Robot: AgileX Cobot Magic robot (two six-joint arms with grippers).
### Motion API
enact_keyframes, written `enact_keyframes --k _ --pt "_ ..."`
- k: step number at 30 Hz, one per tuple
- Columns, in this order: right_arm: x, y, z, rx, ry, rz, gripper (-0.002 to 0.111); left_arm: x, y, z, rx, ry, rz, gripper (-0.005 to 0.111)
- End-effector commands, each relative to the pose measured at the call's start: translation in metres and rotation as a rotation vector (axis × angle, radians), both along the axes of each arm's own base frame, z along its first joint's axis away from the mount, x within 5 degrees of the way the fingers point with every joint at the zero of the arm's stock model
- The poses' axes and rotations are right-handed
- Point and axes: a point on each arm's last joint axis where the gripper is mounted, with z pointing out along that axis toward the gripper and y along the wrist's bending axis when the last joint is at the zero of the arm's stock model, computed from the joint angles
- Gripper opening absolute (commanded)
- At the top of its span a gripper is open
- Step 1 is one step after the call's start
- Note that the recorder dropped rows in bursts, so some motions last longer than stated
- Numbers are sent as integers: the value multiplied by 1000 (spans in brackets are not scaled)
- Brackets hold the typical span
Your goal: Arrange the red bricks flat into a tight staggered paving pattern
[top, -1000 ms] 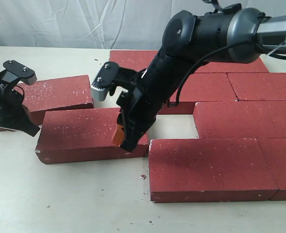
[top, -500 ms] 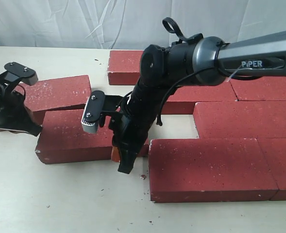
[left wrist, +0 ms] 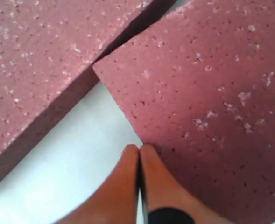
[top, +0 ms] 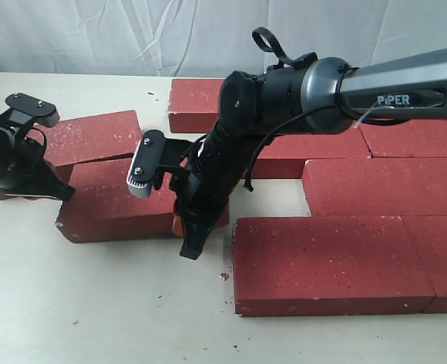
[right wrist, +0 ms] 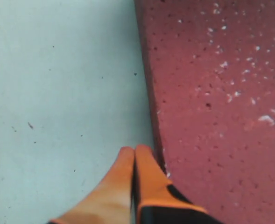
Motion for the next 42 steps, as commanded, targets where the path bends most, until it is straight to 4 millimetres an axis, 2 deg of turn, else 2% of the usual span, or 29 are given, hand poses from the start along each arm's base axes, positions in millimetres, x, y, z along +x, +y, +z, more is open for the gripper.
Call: enact_keyframes --k 1,5,9,11,14,16,20,23,28,31,35,42 --pt "-1 0 0 -5 5 2 -1 4 0 -1 5 -30 24 0" --pt "-2 0 4 -11 16 14 -1 4 0 1 5 -35 15 0" --pt "2 -8 26 -34 -33 -45 -1 0 -2 21 -25 -77 19 0" --pt "7 -19 37 -76 -47 -133 -1 -2 -2 34 -21 -122 12 0" --pt "18 -48 53 -144 -58 -313 -1 -6 2 48 8 -168 -6 0" --pt "26 -65 59 -142 -56 -451 -1 -6 7 49 6 -168 23 0" --pt "40 -91 47 -159 -50 -538 -1 -2 19 36 -34 -101 158 0" --pt "48 -106 32 -206 -46 -542 -1 0 21 23 -34 -51 164 0" --pt "58 -127 27 -242 -26 -586 -1 3 20 17 -59 -37 192 0" --pt "62 -131 27 -220 -35 -608 -1 3 20 12 -62 -15 191 0" --pt "62 -125 28 -162 -17 -612 -1 4 20 1 -60 18 193 0" --pt "57 -114 31 -52 49 -535 -1 7 19 3 -73 8 203 0"
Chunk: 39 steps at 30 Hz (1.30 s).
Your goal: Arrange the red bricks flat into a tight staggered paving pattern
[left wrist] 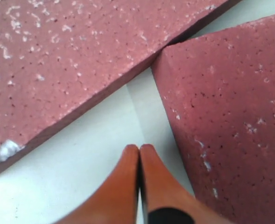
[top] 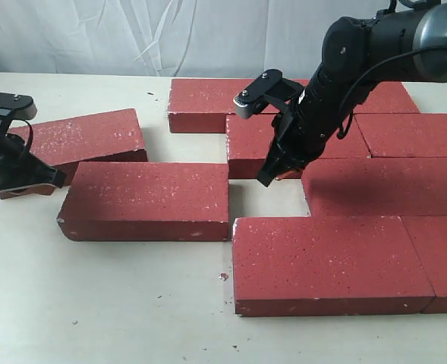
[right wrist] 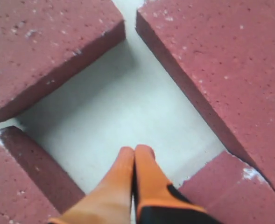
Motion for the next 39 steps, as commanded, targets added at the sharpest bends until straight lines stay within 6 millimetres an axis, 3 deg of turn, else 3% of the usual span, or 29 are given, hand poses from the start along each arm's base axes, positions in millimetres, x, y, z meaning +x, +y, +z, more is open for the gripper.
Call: enact_keyframes --k 1,7,30,33,37,39 --pt "-2 3 3 56 4 29 -1 3 0 2 -13 -11 3 0" --pt "-2 3 3 58 4 28 -1 5 -4 -6 -62 3 -15 0" --pt "-9 10 9 105 51 20 -1 2 -16 -1 -167 -14 -141 0" --pt "-24 21 10 101 128 133 -1 6 -13 -1 -146 -41 -104 0" --pt "-53 55 12 132 128 470 -1 5 -14 -1 -156 -34 -111 0" --pt "-63 69 12 130 116 523 -1 5 -14 -1 -153 -35 -116 0"
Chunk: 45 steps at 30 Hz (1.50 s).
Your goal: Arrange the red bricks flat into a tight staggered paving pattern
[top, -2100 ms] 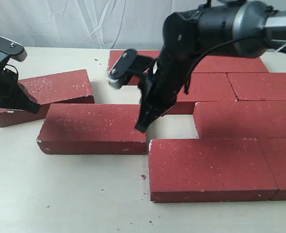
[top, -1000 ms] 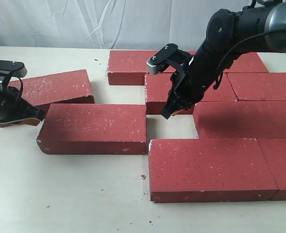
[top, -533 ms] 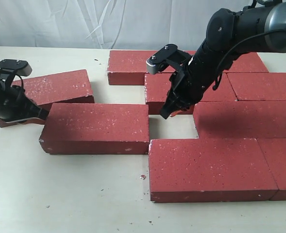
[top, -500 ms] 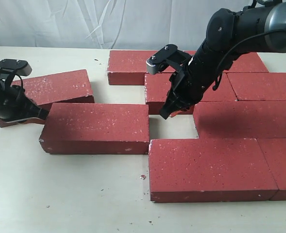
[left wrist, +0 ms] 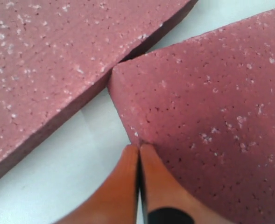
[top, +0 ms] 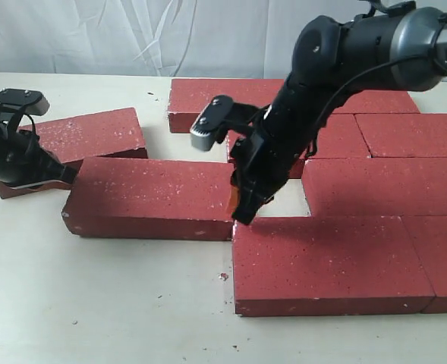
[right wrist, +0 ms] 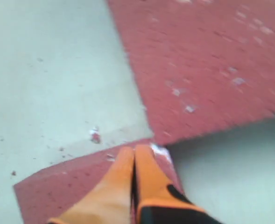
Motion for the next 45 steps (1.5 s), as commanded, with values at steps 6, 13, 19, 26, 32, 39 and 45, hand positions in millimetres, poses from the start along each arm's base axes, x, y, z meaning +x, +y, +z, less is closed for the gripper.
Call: enact_keyframes --k 6,13,19,26,32,39,45 --pt "-29 46 -16 19 -66 247 -1 -2 -3 0 -3 12 -40 0" --pt "-17 48 -38 -66 -155 255 -1 1 0 -1 23 -12 -14 0" --pt "-10 47 -41 -90 -207 221 -1 1 0 -1 22 -12 -13 0" --pt "-9 47 -41 -90 -215 211 -1 1 0 0 16 -10 -12 0" --pt "-14 46 -25 -102 -154 226 -1 -2 -1 8 8 -17 -40 0" --pt "-18 38 8 -114 -166 116 -1 -13 6 33 86 -33 -12 0" --pt "-24 50 1 -7 -90 139 -1 -12 7 7 87 33 35 0"
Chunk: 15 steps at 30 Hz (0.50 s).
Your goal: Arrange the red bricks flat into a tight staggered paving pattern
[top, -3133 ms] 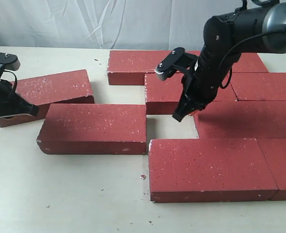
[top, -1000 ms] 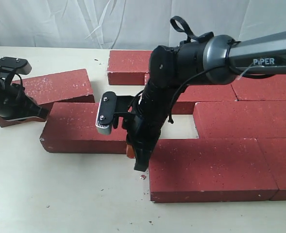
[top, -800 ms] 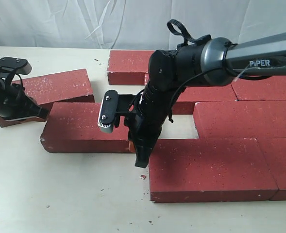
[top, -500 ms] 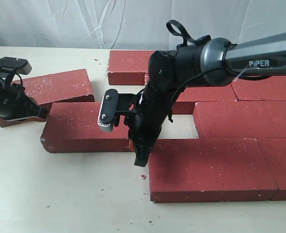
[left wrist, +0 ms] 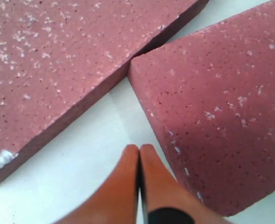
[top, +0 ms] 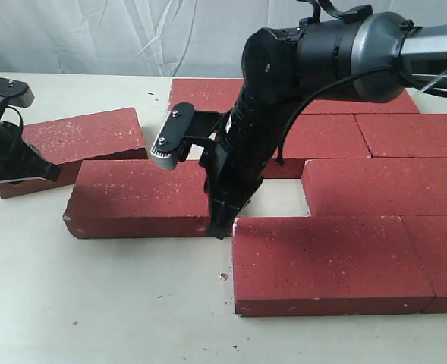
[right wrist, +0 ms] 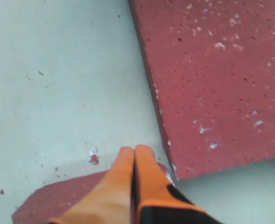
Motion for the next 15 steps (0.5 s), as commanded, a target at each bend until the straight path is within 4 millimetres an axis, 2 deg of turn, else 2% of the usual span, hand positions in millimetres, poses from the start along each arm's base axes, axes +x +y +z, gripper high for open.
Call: enact_keyframes --k 1,5,7,15 --pt "-1 11 -16 63 46 92 -1 1 -1 -24 -19 81 23 0" --pt "7 11 -39 2 10 121 -1 5 -1 -31 -32 86 57 0" --pt "10 11 -44 -1 -8 119 -1 7 -2 -31 -44 76 56 0" --pt "14 8 -46 -39 -54 138 -1 12 -7 -37 -90 72 18 0"
